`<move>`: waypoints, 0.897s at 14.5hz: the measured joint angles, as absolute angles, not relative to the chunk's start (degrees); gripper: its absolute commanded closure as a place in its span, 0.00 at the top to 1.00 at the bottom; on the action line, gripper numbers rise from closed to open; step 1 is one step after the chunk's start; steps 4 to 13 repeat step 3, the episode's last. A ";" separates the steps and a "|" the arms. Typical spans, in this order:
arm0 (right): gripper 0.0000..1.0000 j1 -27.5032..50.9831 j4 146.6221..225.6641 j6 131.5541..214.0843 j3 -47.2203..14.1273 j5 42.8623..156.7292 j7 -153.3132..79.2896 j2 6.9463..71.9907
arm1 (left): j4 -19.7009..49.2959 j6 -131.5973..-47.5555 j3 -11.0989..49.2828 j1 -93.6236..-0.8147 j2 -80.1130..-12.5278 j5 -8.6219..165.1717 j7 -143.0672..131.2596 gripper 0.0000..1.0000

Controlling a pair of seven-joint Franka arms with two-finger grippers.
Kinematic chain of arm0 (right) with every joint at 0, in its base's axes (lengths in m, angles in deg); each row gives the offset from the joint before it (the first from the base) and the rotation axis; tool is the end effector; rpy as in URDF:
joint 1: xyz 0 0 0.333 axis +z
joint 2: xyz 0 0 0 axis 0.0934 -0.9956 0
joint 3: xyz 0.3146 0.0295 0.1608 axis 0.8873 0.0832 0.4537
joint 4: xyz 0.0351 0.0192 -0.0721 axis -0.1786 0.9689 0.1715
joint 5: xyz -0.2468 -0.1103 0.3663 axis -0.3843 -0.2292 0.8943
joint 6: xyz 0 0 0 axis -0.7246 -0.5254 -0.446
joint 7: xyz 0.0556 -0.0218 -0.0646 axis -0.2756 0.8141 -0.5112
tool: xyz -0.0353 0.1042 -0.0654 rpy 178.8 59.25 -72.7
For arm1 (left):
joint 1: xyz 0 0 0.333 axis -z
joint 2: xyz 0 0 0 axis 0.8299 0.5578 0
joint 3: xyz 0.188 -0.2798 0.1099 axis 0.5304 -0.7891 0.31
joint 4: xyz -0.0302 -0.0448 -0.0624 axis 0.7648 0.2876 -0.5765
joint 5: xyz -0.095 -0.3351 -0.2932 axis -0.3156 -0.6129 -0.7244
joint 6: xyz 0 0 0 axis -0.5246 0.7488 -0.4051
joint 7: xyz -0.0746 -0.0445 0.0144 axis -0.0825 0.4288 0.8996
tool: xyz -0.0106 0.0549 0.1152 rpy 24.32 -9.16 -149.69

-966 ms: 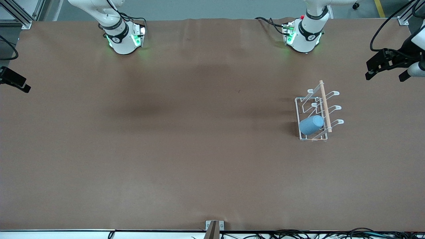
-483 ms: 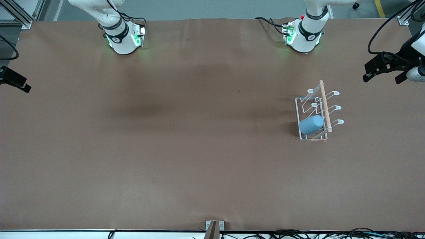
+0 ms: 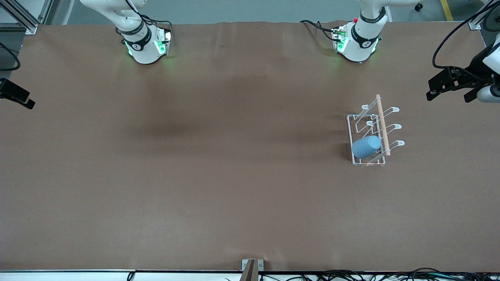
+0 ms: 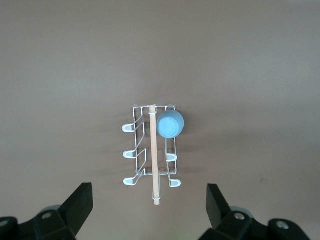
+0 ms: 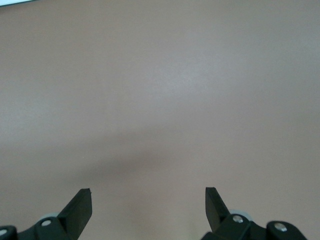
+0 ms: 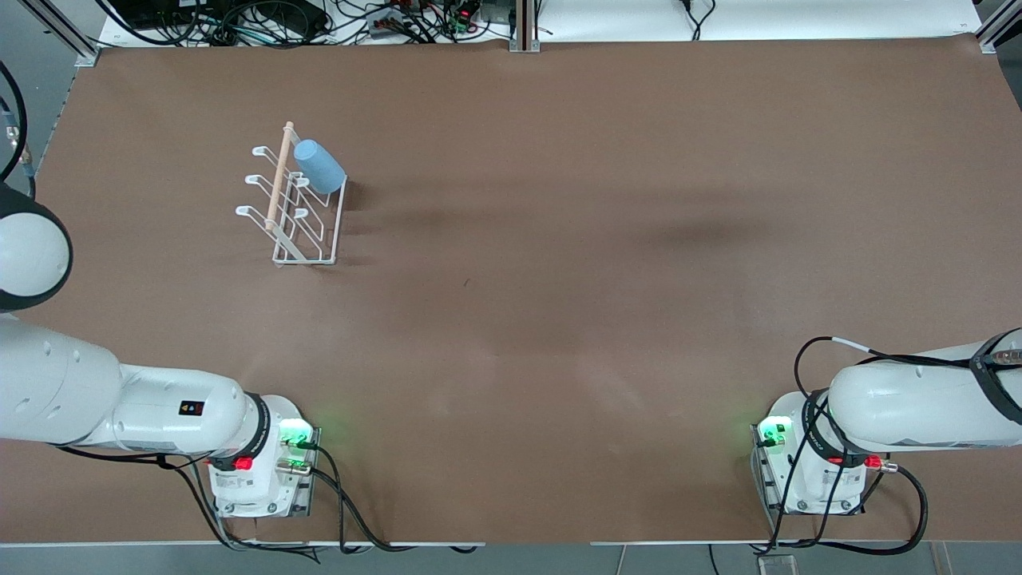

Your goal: Hang cup on cup holder

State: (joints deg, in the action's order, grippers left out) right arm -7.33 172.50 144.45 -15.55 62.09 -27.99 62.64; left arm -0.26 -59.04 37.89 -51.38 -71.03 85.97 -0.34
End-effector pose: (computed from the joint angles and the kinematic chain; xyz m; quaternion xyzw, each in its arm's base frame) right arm 0.6119 -0.0705 0.6788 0.9957 -0.0912 0.0128 0.0072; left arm 0.6162 -0.0479 0.6778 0.9995 -0.0293 0.0080 0.0116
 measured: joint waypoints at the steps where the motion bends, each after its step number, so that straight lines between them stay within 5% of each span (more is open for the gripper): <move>1: 1.00 -7.42 172.50 144.37 -15.59 62.09 -28.00 62.64 | -0.27 -59.04 37.89 -51.38 -70.77 85.97 -0.34 1.00; 13: 1.00 -7.59 172.50 144.33 -15.67 62.09 -28.00 62.64 | -0.33 -59.04 37.89 -51.37 -70.60 85.97 -0.34 1.00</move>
